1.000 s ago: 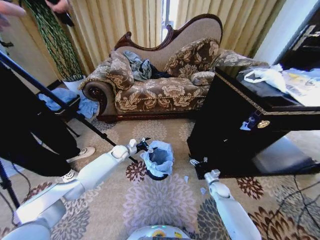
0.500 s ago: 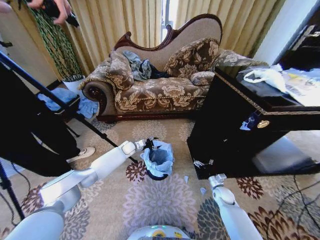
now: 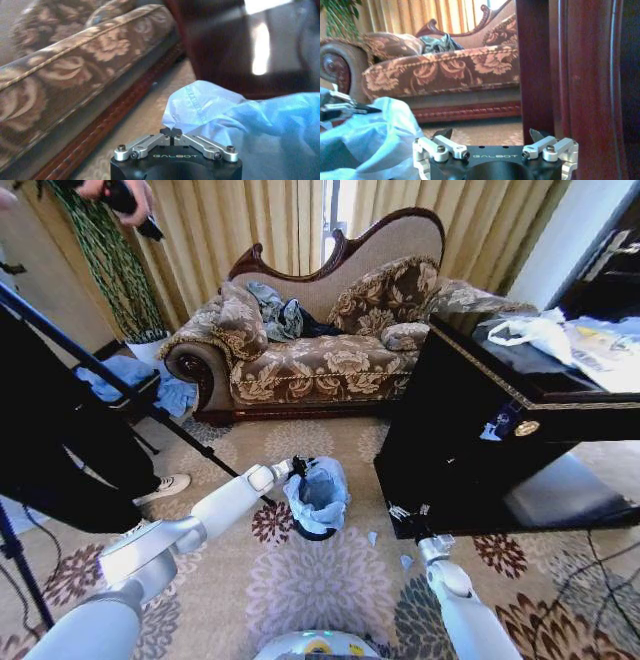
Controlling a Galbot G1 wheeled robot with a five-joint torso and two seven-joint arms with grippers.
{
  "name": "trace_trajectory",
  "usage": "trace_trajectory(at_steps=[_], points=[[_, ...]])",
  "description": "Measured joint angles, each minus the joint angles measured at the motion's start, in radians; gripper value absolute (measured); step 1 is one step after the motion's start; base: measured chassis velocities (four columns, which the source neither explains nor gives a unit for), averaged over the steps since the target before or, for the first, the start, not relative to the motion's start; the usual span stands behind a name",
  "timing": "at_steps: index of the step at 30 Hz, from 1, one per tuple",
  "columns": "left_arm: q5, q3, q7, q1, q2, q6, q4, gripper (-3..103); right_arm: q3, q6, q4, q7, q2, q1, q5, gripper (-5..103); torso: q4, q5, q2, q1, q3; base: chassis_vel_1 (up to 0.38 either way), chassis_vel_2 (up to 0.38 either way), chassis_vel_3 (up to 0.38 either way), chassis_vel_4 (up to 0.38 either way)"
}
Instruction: Place a garbage bag over the trash bin.
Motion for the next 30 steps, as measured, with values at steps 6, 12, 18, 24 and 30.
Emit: trace_trajectory(at_steps=[6,12,18,24,30], points=[[-0.103,-0.011,-0.031,0.017,-0.011,0.026,0.036,0,0.002,0.03,0.032,-0.059,0.002,-0.043,0.022,100,0.0,-0.0001,0.0,0.0,0.0,0.0,0.0,0.0,0.0],[-0.257,-0.023,-0.046,0.044,-0.033,0.079,0.073,0,0.013,0.095,0.069,-0.185,0.004,-0.1,0.077,100,0.0,0.0001,0.0,0.0,0.0,0.0,0.0,0.0,0.0],[-0.337,-0.053,-0.047,0.059,-0.063,0.117,0.095,0,-0.003,0.095,0.137,-0.283,0.002,-0.134,0.118,100,0.0002,0.0004,0.0,0.0,0.0,0.0,0.0,0.0,0.0],[-0.353,-0.075,-0.045,0.066,-0.074,0.122,0.11,0,-0.069,0.064,0.176,-0.308,-0.018,-0.123,0.121,100,-0.0001,-0.0002,0.0,0.0,0.0,0.0,0.0,0.0,0.0],[-0.373,-0.086,-0.042,0.078,-0.066,0.126,0.098,0,-0.241,-0.06,0.176,-0.108,-0.027,0.0,0.006,100,-0.0001,-0.0001,0.0,0.0,0.0,0.0,0.0,0.0,0.0]])
